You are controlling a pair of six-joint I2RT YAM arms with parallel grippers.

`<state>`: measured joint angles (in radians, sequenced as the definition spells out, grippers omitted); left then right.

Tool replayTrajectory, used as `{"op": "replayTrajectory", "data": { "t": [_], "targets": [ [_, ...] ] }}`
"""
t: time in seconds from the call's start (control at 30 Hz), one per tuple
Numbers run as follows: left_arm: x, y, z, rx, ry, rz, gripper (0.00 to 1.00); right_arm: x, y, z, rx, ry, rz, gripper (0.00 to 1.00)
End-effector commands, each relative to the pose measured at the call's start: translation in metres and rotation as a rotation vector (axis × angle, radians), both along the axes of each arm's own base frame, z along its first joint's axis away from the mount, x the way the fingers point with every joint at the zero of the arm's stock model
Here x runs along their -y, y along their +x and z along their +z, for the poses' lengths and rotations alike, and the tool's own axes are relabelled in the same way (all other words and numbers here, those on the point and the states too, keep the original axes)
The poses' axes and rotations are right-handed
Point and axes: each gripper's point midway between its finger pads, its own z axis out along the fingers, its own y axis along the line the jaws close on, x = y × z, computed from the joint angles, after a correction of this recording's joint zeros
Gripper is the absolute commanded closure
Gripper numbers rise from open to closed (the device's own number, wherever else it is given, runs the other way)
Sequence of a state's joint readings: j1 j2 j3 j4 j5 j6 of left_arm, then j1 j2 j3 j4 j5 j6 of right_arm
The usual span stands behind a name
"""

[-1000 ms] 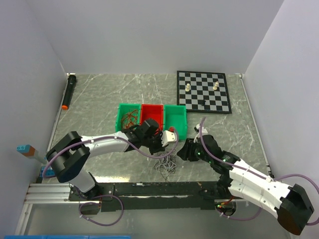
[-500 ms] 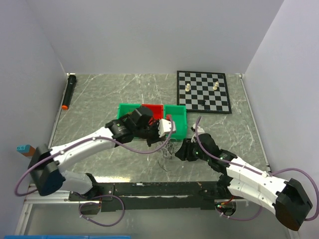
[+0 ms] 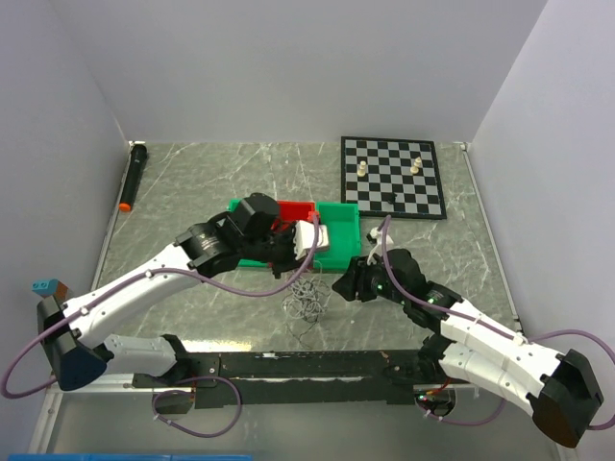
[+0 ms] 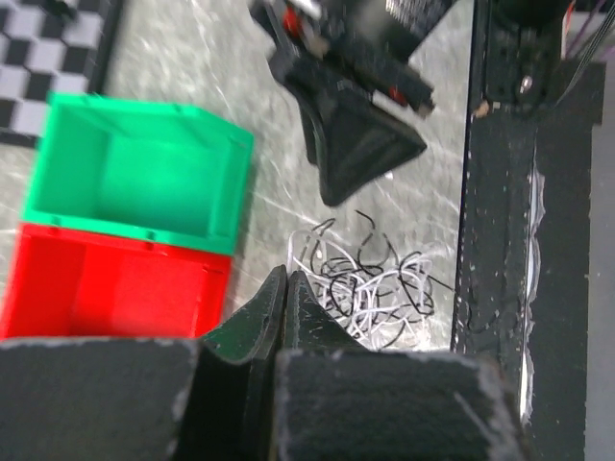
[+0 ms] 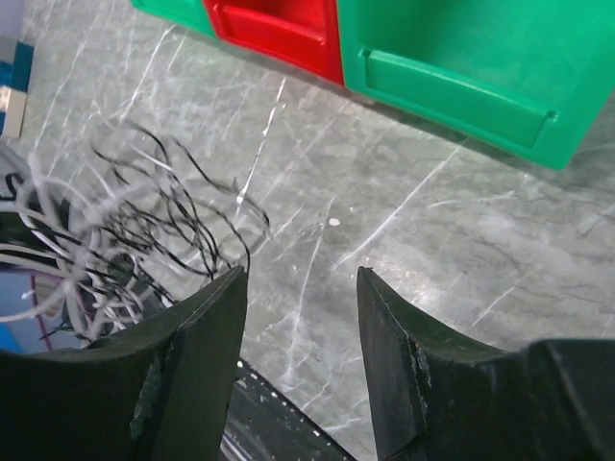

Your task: Untangle the cables

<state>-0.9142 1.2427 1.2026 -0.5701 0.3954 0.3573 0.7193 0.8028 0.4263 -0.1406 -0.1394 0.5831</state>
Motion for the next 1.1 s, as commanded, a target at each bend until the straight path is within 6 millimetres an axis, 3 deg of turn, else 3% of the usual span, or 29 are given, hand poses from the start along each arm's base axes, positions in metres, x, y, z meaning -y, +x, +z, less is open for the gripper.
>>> {"op": "replayTrajectory", "data": {
  "t": [0.0,0.43,0.7,1.07],
  "targets": [
    [-0.003,-0.003,0.038,0.067,-0.074,-0.001,0.99,-0.014,0.003,0.025,0.059,0.072,0.055,0.44],
    [-0.008,0.0,0.039,0.095,-0.086,0.028,0.99,-0.019,-0.009,0.007,-0.027,0.13,0.064,0.45],
    [-0.008,0.002,0.039,0.103,-0.095,0.042,0.99,-0.036,-0.011,0.014,-0.02,0.185,0.145,0.45],
    [-0.005,0.002,0.037,0.084,-0.108,0.048,0.99,-0.041,-0.014,0.003,-0.083,0.19,0.15,0.45]
  ]
}}
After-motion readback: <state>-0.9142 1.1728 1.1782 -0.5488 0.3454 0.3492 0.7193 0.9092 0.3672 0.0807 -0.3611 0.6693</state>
